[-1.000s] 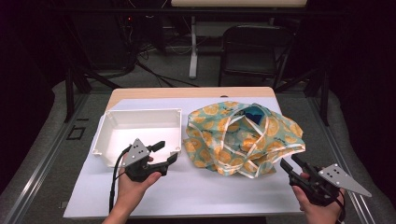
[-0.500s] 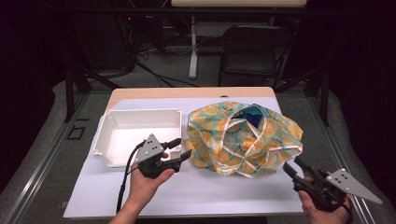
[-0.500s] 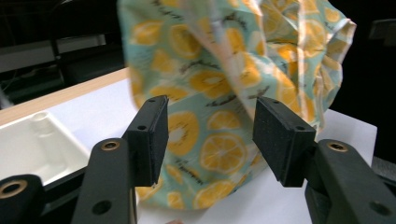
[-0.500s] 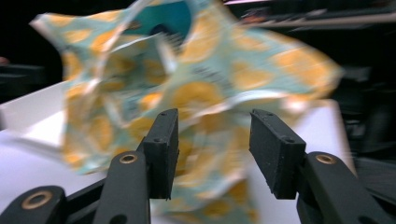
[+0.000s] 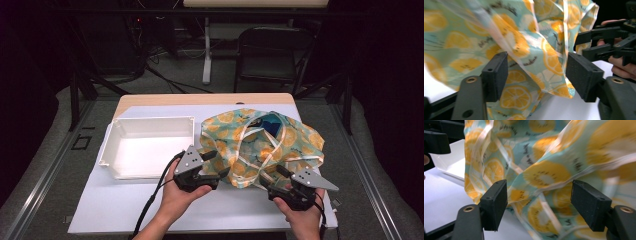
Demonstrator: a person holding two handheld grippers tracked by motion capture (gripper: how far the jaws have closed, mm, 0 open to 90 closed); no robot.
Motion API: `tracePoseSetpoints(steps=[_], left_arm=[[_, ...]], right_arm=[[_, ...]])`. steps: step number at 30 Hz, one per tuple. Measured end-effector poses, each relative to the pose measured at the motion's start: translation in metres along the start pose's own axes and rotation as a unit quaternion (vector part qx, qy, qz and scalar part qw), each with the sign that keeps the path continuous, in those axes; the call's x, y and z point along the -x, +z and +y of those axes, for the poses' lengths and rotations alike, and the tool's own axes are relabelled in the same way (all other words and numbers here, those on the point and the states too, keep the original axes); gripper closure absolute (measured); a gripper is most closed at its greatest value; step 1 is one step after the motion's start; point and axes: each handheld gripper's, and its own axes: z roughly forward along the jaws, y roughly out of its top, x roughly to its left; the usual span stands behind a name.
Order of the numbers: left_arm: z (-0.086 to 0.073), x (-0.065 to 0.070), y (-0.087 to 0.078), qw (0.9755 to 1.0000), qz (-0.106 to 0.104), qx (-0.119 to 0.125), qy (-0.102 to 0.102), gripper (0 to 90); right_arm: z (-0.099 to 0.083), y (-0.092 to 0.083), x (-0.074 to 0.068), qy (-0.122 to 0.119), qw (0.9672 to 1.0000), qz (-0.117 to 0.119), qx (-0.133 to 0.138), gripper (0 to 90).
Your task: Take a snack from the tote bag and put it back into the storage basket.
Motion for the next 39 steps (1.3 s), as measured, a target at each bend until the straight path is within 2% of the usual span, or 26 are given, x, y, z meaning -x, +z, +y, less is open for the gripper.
tracePoseSetpoints(steps=[2, 4, 5, 7, 9, 11, 12, 15, 18, 19, 22, 26, 30, 32, 34, 39], left_arm=[[0.0, 0.002, 0.004, 1.0, -0.003, -0.004, 0.0, 33.5], [0.002, 0.003, 0.007, 0.9999, -0.005, -0.011, 0.005, 34.7], [0.003, 0.004, 0.008, 0.9999, 0.001, -0.009, 0.005, 36.4], [0.006, 0.003, 0.01, 0.9998, 0.007, -0.016, 0.002, 42.4], [0.008, 0.003, 0.009, 0.9997, 0.018, -0.015, -0.001, 50.7], [0.009, 0.001, 0.007, 0.9998, 0.014, -0.012, -0.001, 61.5], [0.01, 0.001, 0.006, 0.9998, 0.014, -0.014, 0.002, 66.6], [0.011, 0.002, 0.003, 0.9998, 0.008, -0.016, 0.012, 81.8], [0.014, 0.003, 0.001, 0.9998, 0.003, -0.007, 0.019, 88.5], [0.015, 0.003, -0.001, 0.9998, 0.0, -0.004, 0.02, 88.9], [0.021, 0.002, -0.005, 0.9996, 0.0, 0.003, 0.027, 89.4], [0.031, -0.001, -0.012, 0.9995, 0.001, 0.017, 0.025, 89.2], [0.039, -0.007, -0.02, 0.9992, 0.002, 0.033, 0.022, 85.0], [0.041, -0.009, -0.023, 0.9991, 0.002, 0.037, 0.021, 79.9], [0.039, -0.012, -0.024, 0.9992, -0.005, 0.037, 0.011, 74.5], [0.028, -0.016, -0.022, 0.9991, 0.018, 0.038, -0.001, 62.3]], right_arm=[[-0.001, 0.007, -0.003, -0.004, 0.9999, -0.013, -0.006, 32.9], [0.0, 0.011, -0.005, -0.005, 0.9999, -0.013, -0.003, 40.4], [0.001, 0.012, -0.006, -0.007, 0.9997, -0.021, -0.002, 45.4], [0.003, 0.014, -0.006, -0.007, 0.9995, -0.032, -0.003, 58.7], [0.005, 0.013, -0.006, -0.005, 0.999, -0.043, 0.007, 73.4], [0.007, 0.01, -0.006, -0.015, 0.999, -0.04, 0.017, 86.4], [0.007, 0.007, -0.007, -0.021, 0.9989, -0.037, 0.019, 89.8], [0.011, 0.001, -0.009, -0.042, 0.9984, -0.024, 0.029, 90.0], [0.017, -0.005, -0.013, -0.067, 0.9968, -0.011, 0.041, 90.0], [0.02, -0.006, -0.014, -0.075, 0.9961, -0.016, 0.042, 90.0], [0.03, -0.009, -0.014, -0.079, 0.9951, -0.016, 0.058, 90.0], [0.047, -0.013, -0.01, -0.09, 0.9931, -0.021, 0.072, 90.0], [0.066, -0.017, -0.002, -0.088, 0.9914, -0.026, 0.093, 90.0], [0.075, -0.018, 0.0, -0.091, 0.9905, -0.025, 0.1, 90.0], [0.083, -0.017, 0.003, -0.096, 0.9895, -0.029, 0.104, 90.0], [0.096, -0.012, 0.009, -0.089, 0.9889, -0.031, 0.115, 90.0]])
